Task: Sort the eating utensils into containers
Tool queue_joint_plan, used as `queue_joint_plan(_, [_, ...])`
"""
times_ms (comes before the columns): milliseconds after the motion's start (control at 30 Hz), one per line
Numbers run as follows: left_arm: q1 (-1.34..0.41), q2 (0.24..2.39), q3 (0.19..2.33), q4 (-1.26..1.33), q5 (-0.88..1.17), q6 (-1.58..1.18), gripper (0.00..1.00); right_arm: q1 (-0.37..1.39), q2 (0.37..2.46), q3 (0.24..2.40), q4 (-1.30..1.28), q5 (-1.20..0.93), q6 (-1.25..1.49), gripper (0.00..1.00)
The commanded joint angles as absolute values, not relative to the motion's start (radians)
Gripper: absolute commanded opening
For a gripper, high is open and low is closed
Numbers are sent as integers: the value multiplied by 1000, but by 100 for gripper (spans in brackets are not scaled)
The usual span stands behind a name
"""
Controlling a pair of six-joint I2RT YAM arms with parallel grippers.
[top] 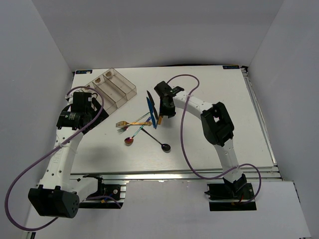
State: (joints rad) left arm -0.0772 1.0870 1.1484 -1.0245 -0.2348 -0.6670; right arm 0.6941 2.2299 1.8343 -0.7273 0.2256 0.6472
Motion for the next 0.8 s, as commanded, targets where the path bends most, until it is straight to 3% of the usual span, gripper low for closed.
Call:
queue_joint_plan(0, [-81, 1075, 1146, -1017, -221, -649, 98, 698, 2227, 1830, -706, 206, 650, 41])
queue_joint_plan(767, [-107, 1054, 1114, -1034, -213, -635, 98, 706, 2293, 1888, -730, 164, 695, 38])
